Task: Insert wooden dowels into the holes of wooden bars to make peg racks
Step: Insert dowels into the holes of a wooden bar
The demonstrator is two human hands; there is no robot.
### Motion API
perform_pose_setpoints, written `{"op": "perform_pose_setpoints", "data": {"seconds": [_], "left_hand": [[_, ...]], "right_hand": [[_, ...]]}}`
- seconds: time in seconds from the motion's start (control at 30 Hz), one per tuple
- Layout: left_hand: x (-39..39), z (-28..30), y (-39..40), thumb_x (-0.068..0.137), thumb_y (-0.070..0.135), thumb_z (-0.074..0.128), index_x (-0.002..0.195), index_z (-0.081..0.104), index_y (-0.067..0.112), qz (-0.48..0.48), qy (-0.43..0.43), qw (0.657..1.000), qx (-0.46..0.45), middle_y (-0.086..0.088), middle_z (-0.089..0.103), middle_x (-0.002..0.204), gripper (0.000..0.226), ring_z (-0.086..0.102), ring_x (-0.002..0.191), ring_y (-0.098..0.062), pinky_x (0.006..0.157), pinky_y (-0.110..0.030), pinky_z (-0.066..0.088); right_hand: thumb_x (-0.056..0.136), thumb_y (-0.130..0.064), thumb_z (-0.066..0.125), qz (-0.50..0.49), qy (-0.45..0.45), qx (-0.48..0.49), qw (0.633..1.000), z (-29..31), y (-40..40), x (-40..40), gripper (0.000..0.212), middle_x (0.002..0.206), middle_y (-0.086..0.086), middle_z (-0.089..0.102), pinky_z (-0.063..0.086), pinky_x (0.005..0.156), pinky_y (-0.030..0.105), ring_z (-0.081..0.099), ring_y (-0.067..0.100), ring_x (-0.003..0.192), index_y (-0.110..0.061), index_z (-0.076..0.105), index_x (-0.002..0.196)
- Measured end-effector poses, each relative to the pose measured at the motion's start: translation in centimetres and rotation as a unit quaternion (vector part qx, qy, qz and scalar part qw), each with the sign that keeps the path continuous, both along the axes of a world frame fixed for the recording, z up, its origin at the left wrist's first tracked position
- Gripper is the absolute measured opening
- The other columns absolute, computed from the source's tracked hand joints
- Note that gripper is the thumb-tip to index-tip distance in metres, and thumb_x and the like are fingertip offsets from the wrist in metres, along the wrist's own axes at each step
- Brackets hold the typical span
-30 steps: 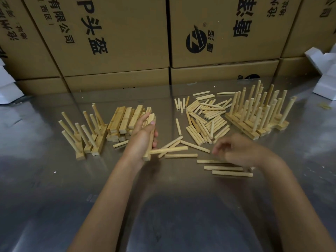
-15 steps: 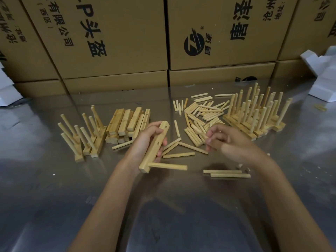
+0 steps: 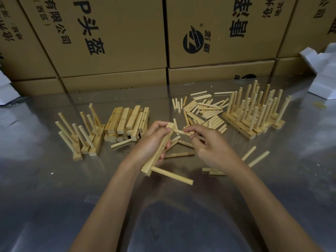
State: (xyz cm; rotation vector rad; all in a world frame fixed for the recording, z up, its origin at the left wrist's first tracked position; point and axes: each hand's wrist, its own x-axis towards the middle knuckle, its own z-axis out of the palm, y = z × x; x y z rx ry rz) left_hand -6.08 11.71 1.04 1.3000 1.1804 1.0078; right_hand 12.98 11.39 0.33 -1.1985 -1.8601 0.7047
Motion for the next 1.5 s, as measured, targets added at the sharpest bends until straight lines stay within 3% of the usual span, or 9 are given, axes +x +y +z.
{"op": "perform_pose_setpoints", "data": {"seconds": [0.27,0.47,0.67,0.8,1.0,1.17,1.27,1.37,1.5], "left_hand": [[0.6,-0.2,-0.1,0.104,0.032,0.046,0.110,0.054,0.030,0.009,0.014,1.000,0.012,-0.001,0.057,0.064,0.010,0.046,0.043,-0.015,0.040,-0.023,0.036],[0.7,0.0,-0.2,0.106,0.032,0.043,0.113,0.051,0.028,-0.013,-0.007,1.000,0.023,-0.002,0.054,0.064,0.011,0.044,0.044,-0.015,0.040,-0.022,0.035],[1.0,-0.6,-0.1,0.106,0.033,0.042,0.107,0.051,0.036,-0.024,-0.005,0.999,0.033,0.001,0.054,0.064,0.010,0.045,0.044,-0.012,0.040,-0.023,0.034],[1.0,-0.6,-0.2,0.106,0.032,0.041,0.108,0.051,0.037,-0.027,0.011,0.999,0.038,0.001,0.054,0.065,0.011,0.045,0.045,-0.011,0.040,-0.022,0.035],[1.1,0.2,-0.3,0.106,0.032,0.044,0.117,0.053,0.036,-0.004,0.010,0.999,0.048,0.003,0.055,0.062,0.015,0.046,0.045,-0.011,0.041,-0.022,0.035],[-0.9,1.0,-0.1,0.104,0.035,0.048,0.113,0.058,0.042,0.105,-0.039,0.993,0.036,0.005,0.060,0.064,0.016,0.052,0.048,-0.009,0.043,-0.024,0.043],[-3.2,1.4,0.4,0.104,0.032,0.047,0.118,0.056,0.036,0.167,-0.124,0.978,0.013,0.001,0.060,0.065,0.017,0.051,0.049,-0.012,0.042,-0.025,0.042],[-4.1,1.5,0.5,0.103,0.029,0.047,0.119,0.055,0.031,0.169,-0.180,0.969,-0.002,-0.001,0.058,0.063,0.017,0.048,0.047,-0.014,0.040,-0.021,0.038],[-3.9,1.4,0.3,0.101,0.032,0.052,0.119,0.058,0.035,0.143,-0.172,0.975,-0.001,-0.001,0.060,0.065,0.019,0.051,0.049,-0.013,0.040,-0.022,0.040]], "right_hand": [[0.097,-0.016,0.056,-0.027,-0.018,0.045,0.998,0.1,-0.5,-0.6,0.012,0.048,-0.028,0.051,0.032,0.044,0.012,0.049,-0.001,0.046,-0.021,0.066,0.102],[0.096,-0.012,0.057,-0.042,0.030,0.053,0.997,-0.1,-0.6,-1.0,0.013,0.048,-0.024,0.050,0.027,0.042,0.012,0.045,0.002,0.044,-0.020,0.068,0.099],[0.095,-0.006,0.061,-0.063,0.123,0.019,0.990,-0.6,-0.7,-1.6,0.012,0.067,-0.015,0.059,0.038,0.053,0.008,0.055,-0.006,0.059,-0.015,0.070,0.093],[0.094,-0.007,0.062,-0.086,0.146,0.011,0.985,-0.8,-1.0,-2.0,0.013,0.081,-0.005,0.070,0.049,0.066,0.017,0.065,0.004,0.078,-0.016,0.070,0.090],[0.097,-0.012,0.059,-0.056,0.167,-0.057,0.983,0.2,-0.9,-1.9,0.011,0.084,-0.008,0.065,0.040,0.065,0.004,0.056,-0.012,0.071,-0.017,0.067,0.093],[0.100,-0.032,0.054,-0.110,0.249,-0.082,0.959,0.7,-0.4,-0.6,0.012,0.105,-0.012,0.063,0.048,0.086,0.026,0.058,0.004,0.097,-0.028,0.065,0.104],[0.095,-0.011,0.057,-0.115,0.036,0.000,0.993,-0.3,-0.1,-0.6,0.019,0.111,-0.008,0.058,0.040,0.098,0.028,0.049,0.008,0.109,-0.026,0.068,0.099],[0.087,-0.020,0.067,-0.014,-0.192,0.016,0.981,-2.4,-0.4,-2.3,0.018,0.118,-0.010,0.050,0.022,0.097,0.024,0.035,0.010,0.117,-0.029,0.072,0.102],[0.088,-0.021,0.066,-0.031,-0.211,0.050,0.976,-2.5,-0.7,-2.5,0.008,0.104,-0.013,0.055,0.027,0.090,0.028,0.044,0.009,0.105,-0.029,0.064,0.088]]}}
